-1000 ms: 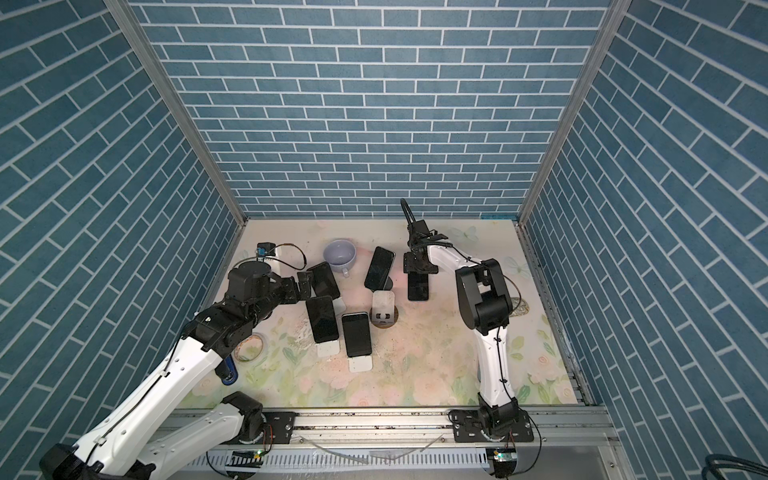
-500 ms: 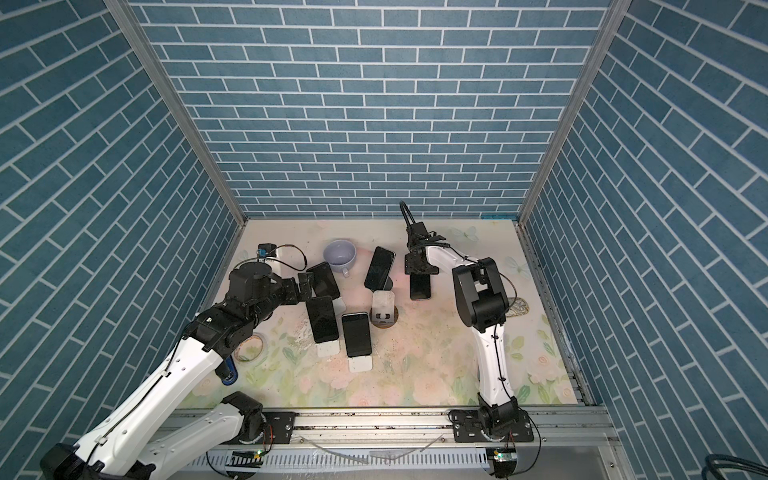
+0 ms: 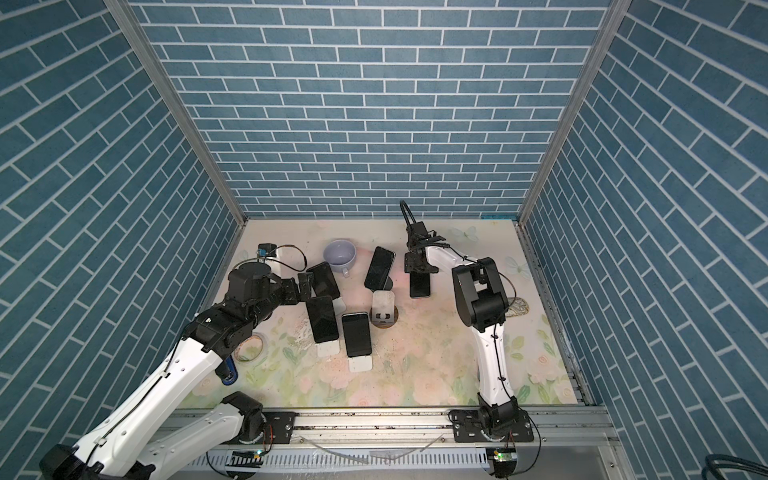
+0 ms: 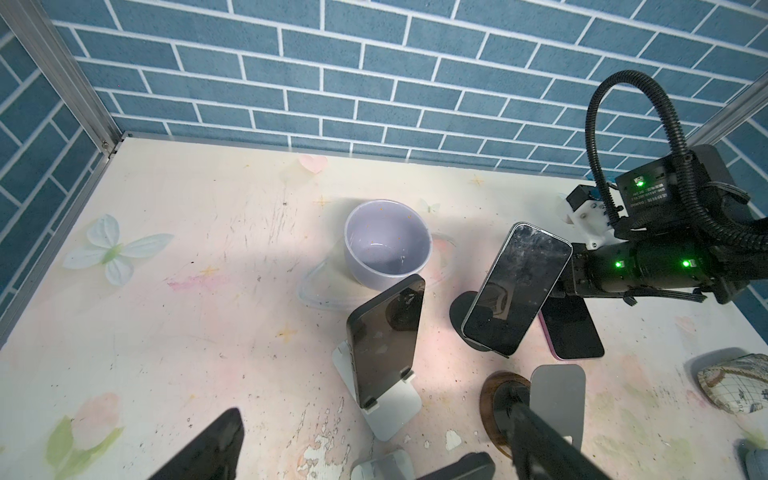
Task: Remove the phone from the phone stand
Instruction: 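Carry the phone farther from the robot and lower it flat onto the table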
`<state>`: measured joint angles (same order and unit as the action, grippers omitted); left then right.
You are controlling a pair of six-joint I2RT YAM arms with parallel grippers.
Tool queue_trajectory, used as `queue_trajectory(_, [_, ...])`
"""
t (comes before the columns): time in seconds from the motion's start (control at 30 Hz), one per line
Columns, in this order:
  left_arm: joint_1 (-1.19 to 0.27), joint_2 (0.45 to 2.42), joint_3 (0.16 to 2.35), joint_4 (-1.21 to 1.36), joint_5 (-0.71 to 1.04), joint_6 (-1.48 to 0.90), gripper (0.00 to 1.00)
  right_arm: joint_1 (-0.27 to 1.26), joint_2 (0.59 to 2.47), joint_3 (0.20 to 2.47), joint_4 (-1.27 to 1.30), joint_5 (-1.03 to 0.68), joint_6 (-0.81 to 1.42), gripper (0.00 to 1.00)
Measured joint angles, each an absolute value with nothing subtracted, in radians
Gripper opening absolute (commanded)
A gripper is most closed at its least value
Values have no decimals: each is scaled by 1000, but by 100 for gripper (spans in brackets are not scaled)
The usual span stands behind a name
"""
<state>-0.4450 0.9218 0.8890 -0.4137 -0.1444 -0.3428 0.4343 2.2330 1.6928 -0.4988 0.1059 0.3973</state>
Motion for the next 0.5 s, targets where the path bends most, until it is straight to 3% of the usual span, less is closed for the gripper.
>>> queue_trajectory(0.5, [-445, 963, 884, -427, -133, -340, 100, 434, 2206, 1630, -423, 110, 404, 68])
